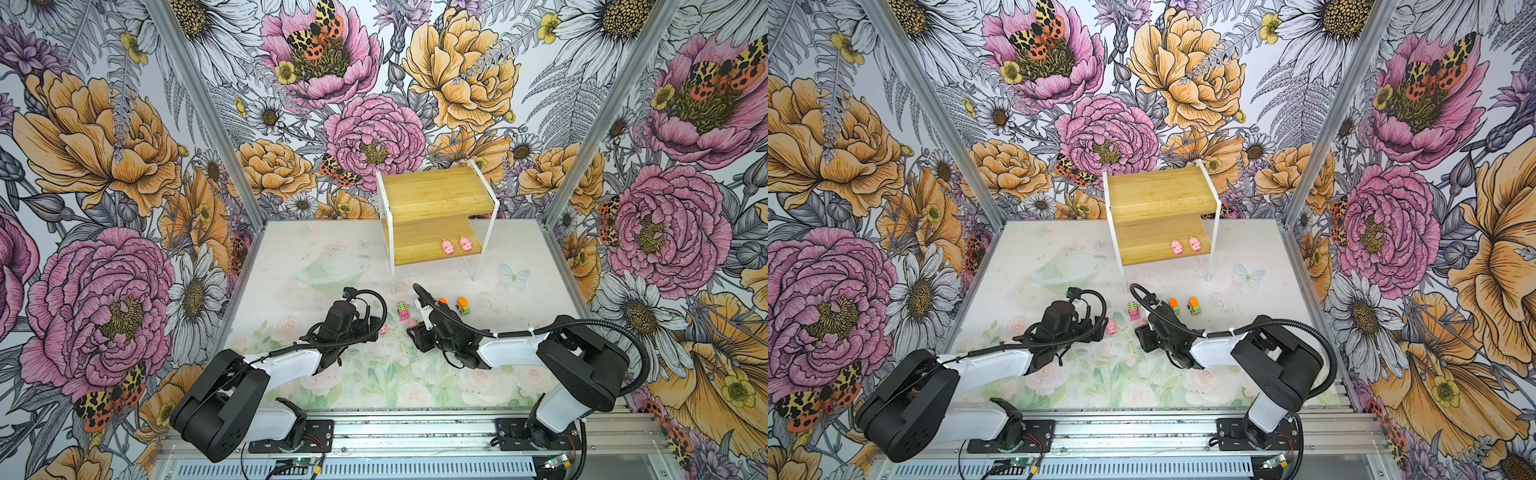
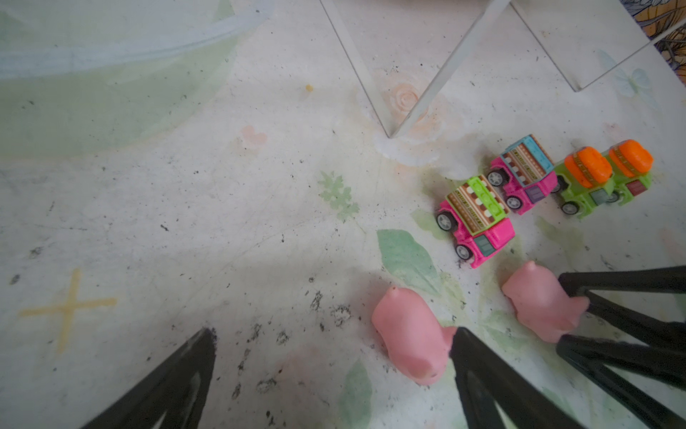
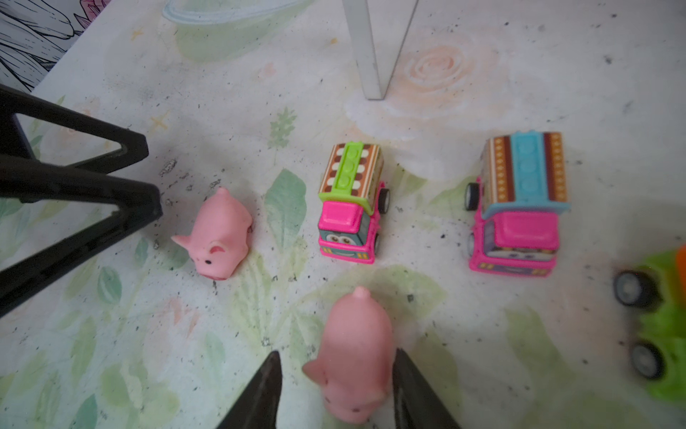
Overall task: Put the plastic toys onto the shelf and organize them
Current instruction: 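Lower the right gripper around the pink pig nearest the robot and close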
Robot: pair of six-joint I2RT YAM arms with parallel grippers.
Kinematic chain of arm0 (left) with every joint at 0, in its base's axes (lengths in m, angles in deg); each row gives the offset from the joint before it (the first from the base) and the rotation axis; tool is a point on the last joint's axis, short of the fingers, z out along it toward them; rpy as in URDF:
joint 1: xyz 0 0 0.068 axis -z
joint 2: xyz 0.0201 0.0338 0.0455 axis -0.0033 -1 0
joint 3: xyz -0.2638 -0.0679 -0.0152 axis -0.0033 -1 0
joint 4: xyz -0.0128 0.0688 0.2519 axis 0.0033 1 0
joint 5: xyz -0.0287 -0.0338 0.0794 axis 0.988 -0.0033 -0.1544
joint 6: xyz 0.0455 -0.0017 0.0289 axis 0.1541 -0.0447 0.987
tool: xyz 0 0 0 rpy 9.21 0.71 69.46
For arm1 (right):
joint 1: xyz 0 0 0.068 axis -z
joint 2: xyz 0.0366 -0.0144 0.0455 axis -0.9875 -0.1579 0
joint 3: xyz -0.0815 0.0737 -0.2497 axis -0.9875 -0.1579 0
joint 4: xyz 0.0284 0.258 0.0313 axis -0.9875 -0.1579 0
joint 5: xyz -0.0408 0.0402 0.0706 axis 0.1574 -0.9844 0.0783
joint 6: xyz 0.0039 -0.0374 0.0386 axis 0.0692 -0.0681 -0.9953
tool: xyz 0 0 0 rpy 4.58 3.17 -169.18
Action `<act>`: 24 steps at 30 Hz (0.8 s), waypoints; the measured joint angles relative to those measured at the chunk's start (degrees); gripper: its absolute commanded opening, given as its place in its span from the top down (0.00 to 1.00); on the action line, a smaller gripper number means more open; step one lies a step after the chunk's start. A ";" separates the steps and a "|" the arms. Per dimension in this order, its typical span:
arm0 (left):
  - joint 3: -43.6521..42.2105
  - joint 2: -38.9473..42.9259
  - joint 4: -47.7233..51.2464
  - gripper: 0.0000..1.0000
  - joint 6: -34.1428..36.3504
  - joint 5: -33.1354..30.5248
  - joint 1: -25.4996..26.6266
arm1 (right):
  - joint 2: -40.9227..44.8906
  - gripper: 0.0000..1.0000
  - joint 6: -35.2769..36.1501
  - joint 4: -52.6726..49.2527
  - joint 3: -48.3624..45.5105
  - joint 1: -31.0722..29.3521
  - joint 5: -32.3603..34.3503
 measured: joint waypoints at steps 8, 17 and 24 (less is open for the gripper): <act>0.00 -0.31 0.20 0.01 0.00 0.00 0.00 | 0.22 0.51 -0.09 0.00 0.00 0.00 0.44; 0.00 -0.31 0.20 0.01 0.00 0.00 0.00 | -1.05 0.53 -1.51 1.38 -0.94 -0.37 1.64; 0.00 -0.31 0.22 0.01 0.00 0.00 0.00 | -1.95 0.59 -1.55 1.77 -1.07 -0.39 1.68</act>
